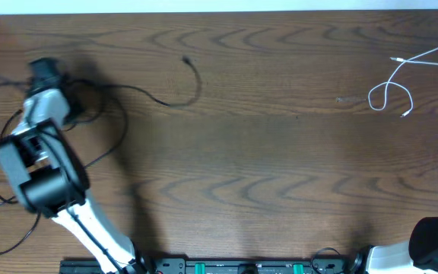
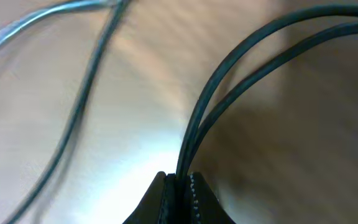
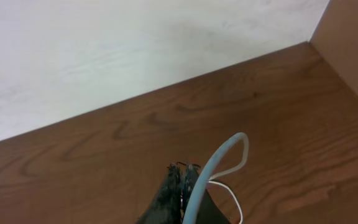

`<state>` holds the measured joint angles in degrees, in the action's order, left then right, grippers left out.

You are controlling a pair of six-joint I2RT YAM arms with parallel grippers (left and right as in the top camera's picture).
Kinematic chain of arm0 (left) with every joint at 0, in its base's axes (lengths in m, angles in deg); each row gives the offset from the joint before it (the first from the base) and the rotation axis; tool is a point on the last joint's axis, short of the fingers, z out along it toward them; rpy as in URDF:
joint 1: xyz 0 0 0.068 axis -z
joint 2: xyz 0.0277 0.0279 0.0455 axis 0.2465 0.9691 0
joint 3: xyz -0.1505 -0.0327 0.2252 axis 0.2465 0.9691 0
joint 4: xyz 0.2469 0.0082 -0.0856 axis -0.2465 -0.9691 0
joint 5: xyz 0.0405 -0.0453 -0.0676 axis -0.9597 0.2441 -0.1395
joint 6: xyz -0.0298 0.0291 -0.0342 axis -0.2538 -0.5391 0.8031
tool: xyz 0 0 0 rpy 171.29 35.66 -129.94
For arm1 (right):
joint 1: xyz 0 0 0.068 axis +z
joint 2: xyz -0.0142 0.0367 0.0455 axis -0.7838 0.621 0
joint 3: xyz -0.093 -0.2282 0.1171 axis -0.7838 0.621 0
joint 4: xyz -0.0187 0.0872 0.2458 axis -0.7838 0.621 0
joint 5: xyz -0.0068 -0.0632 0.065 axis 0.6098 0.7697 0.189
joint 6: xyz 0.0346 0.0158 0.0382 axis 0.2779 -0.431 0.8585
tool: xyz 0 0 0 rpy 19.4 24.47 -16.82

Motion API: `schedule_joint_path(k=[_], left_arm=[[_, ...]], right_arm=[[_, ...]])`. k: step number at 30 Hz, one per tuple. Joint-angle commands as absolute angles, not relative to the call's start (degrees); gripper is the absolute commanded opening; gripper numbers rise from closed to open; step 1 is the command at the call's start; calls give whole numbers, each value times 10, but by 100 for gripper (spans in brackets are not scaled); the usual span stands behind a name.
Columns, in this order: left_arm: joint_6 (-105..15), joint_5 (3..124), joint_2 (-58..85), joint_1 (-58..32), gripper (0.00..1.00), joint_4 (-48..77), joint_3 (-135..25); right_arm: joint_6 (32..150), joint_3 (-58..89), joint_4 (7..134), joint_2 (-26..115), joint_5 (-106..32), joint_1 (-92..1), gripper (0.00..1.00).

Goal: Untangle cables

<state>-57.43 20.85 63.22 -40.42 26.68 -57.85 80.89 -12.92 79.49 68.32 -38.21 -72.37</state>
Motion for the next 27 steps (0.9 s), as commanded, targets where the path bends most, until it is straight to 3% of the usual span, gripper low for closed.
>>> schedule_joint_path(k=[1,5,11,12,13,14,15,23,27], left_arm=[[-561,197,641,-496,7,271,-573],[-561,197,641,-559,7,271,-573],[-561,203,640,-582,8,276,-573],[-561,218,636,-581,24,278,-574],[-561,237,630,-579,48,278,-575],[-561,268,616,-574,84,282,-580],[-561,279,608,-571,89,282,-583],[-584,291,464,-500,90,282,-591],[-692,323,428,-431,90,247,-590]], right_arm=[[801,-129,804,686,-382,-721,1],[801,-123,806,689,-382,-721,1],[801,-123,806,693,-382,-721,1],[801,-123,806,693,-382,-721,1],[801,-123,806,693,-382,-721,1],[801,-123,806,693,-382,-721,1],[801,-123,806,693,-382,-721,1],[801,-123,805,693,-383,-721,1],[801,-123,806,693,-385,-721,1]])
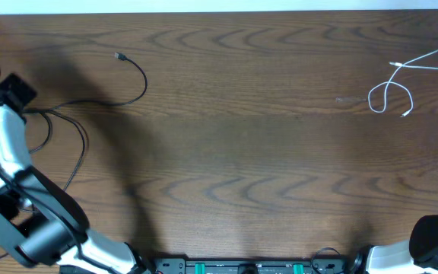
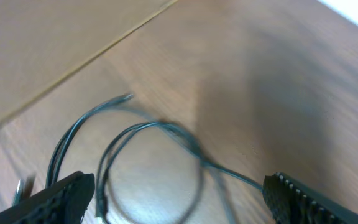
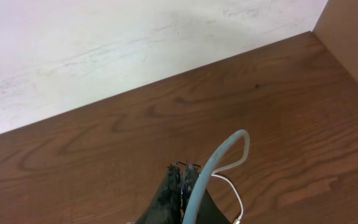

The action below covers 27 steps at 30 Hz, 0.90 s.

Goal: Untangle cables

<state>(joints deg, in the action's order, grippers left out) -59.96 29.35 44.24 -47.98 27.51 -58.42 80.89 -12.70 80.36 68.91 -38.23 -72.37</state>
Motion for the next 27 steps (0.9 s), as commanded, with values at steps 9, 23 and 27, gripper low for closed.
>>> schedule_joint_path(k=[9,23,27], left_arm=[[-818,354,465,-246,91,180,-578],[-726,328,615,-181,91,326,-578],[-722,315,634,-181,92,345,-578]], right_arm=[[801,-123,808,693,-387,-721,1],[801,-123,813,693,-404,-721,1],[801,-123,815,693,-404,-721,1]])
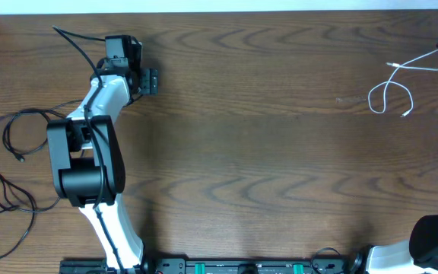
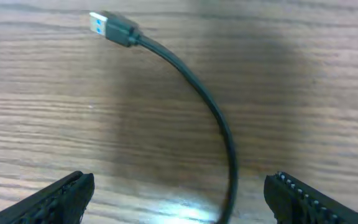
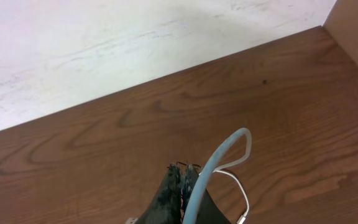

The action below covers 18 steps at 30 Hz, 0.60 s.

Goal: Untangle cables

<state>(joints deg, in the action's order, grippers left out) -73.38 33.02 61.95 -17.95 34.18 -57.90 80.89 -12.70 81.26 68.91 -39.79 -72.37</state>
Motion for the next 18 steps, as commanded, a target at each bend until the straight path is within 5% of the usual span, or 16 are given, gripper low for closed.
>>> schedule_joint_path(k=[1,13,18], left_arm=[[-724,325,637,-181,92,340,-578],[-724,327,654,-183,92,265,-578],[-696,238,662,-202,91,262,-577]], right_arm=[[801,-123,815,693,-404,-721,1],[801,-123,824,693,-406,-721,1],[801,-123,829,693,-406,-721,1]])
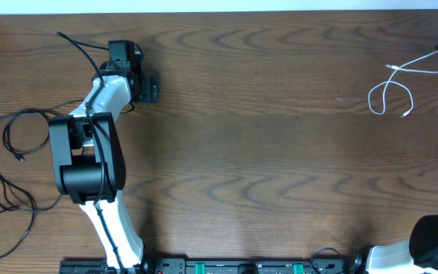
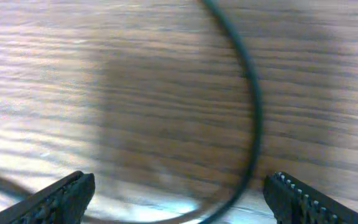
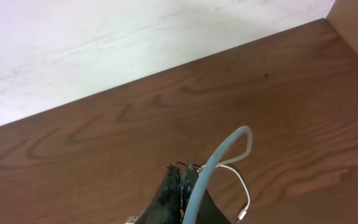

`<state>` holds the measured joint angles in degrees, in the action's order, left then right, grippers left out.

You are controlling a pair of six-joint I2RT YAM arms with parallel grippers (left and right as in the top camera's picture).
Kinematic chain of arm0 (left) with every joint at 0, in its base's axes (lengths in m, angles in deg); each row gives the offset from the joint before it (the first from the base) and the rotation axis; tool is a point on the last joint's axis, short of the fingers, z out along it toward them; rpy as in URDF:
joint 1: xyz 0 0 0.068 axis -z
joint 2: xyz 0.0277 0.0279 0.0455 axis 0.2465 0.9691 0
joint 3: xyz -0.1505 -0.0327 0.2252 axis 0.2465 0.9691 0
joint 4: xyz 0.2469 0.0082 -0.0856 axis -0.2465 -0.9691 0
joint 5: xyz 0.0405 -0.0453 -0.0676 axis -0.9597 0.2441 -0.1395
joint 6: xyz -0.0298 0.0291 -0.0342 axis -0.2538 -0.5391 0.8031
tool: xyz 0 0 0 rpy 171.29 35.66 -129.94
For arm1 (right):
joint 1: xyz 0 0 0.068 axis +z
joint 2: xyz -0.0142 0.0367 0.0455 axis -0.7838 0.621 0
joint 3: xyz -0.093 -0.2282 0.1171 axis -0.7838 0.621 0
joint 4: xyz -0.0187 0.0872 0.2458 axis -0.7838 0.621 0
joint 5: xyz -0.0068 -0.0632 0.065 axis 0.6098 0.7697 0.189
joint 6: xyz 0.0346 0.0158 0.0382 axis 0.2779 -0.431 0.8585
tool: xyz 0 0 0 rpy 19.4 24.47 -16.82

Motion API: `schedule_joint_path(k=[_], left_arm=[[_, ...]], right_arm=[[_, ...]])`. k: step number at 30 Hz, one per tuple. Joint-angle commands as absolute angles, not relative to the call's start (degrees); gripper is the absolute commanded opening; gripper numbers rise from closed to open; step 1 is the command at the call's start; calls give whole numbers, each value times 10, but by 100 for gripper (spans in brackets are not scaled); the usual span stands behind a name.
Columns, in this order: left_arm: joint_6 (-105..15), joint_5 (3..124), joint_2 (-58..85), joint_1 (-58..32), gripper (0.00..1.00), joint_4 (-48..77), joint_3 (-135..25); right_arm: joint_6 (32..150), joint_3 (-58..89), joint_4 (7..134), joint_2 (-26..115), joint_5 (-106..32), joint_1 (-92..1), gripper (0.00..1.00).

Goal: Untangle cables

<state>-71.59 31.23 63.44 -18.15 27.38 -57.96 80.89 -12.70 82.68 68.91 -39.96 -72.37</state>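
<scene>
A black cable (image 1: 10, 129) lies in loose loops at the table's left, and one end (image 1: 61, 36) reaches the far left corner. My left gripper (image 1: 144, 85) stands open over a curved stretch of this cable (image 2: 253, 106), which passes between its wide-apart fingers (image 2: 67, 199). The white cable (image 1: 390, 91) lies curled at the far right. My right gripper (image 3: 184, 169) is shut on a loop of the white cable (image 3: 225, 152), and its plug end (image 3: 244, 213) rests on the wood.
The brown wooden table (image 1: 265, 152) has a pale wall (image 3: 104, 43) along its far edge and a raised wooden side at the right. The left arm (image 1: 82, 160) lies across the table's left part beside the black loops.
The left gripper has shifted slightly along the black cable. The USB plug has left its view, and the cable's curve now lies between the open fingers. The right gripper is almost unmoved.
The left gripper was first shut on two strands of black cable at the left. Then it was open near the left edge, with the cable lying free. Later it was open above the USB end at the far left. The right gripper held the white cable throughout.
</scene>
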Motion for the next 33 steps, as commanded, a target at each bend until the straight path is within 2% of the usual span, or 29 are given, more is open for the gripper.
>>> schedule_joint_path(k=[1,7,13,18,24,33], left_arm=[[-696,232,662,-215,91,259,-577],[-646,231,662,-292,91,253,-577],[-579,234,662,-408,91,253,-577],[-596,309,662,-481,91,251,-577],[-596,312,645,-481,92,255,-589],[-649,487,509,-428,92,293,-592]], right_arm=[[801,-123,830,693,-406,-721,1],[801,-123,830,693,-406,-721,1],[801,-123,834,693,-406,-721,1],[801,-123,833,693,-406,-721,1],[795,-123,834,693,-406,-721,1],[795,-123,834,693,-400,-721,1]])
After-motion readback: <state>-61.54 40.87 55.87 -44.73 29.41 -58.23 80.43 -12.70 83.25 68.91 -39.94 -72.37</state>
